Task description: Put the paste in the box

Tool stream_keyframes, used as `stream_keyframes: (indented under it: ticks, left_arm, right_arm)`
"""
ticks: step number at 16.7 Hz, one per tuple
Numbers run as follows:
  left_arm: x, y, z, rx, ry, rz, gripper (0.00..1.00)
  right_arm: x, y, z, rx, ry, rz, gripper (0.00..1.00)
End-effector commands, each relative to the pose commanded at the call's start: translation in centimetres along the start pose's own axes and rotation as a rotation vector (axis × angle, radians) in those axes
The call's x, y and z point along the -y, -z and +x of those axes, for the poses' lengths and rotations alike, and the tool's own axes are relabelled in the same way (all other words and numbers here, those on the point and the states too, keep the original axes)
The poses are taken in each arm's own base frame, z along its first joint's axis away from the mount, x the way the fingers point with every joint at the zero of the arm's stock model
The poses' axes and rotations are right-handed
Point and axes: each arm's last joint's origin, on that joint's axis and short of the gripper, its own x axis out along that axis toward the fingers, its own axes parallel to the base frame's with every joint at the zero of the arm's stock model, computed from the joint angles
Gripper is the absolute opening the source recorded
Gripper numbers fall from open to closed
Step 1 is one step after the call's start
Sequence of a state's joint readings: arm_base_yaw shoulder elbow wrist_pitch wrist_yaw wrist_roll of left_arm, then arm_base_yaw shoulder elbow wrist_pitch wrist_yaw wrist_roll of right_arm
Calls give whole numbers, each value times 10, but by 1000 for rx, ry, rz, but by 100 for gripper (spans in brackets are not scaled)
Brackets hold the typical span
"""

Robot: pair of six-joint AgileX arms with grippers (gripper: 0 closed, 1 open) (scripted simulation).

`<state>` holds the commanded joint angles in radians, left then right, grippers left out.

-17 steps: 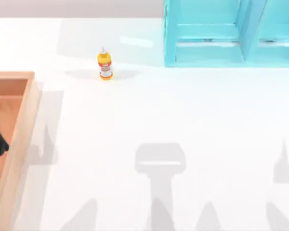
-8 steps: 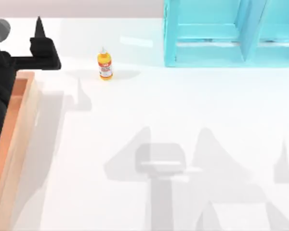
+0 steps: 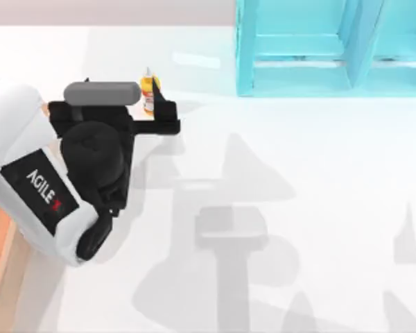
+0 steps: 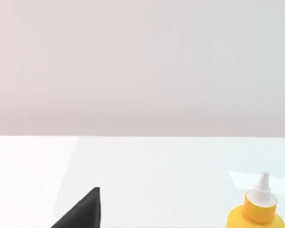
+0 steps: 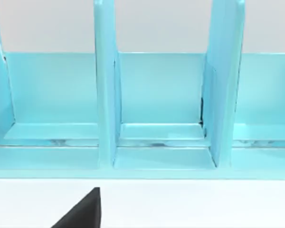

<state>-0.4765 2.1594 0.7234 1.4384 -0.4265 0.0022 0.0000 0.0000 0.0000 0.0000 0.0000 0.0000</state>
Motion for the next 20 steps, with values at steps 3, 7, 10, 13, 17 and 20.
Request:
stream_keyframes:
  ticks: [3, 7, 10, 13, 17, 20]
  left_arm:
    - [17, 51, 1, -8, -2, 3, 100]
    - [26, 87, -3, 4, -4, -4, 100]
    - [27, 90, -4, 6, -5, -6, 100]
    - [25, 90, -3, 2, -8, -3, 100]
    - [28, 92, 13, 5, -5, -6, 100]
    - [30, 93, 41, 6, -4, -6, 100]
  right_arm:
    - [0, 0, 0, 0, 0, 0, 100]
    - [0, 0, 0, 0, 0, 0, 100]
    - [0, 0, 0, 0, 0, 0, 100]
    - [0, 0, 0, 0, 0, 0, 100]
    - [0, 0, 0, 0, 0, 0, 100]
    - [0, 0, 0, 0, 0, 0, 100]
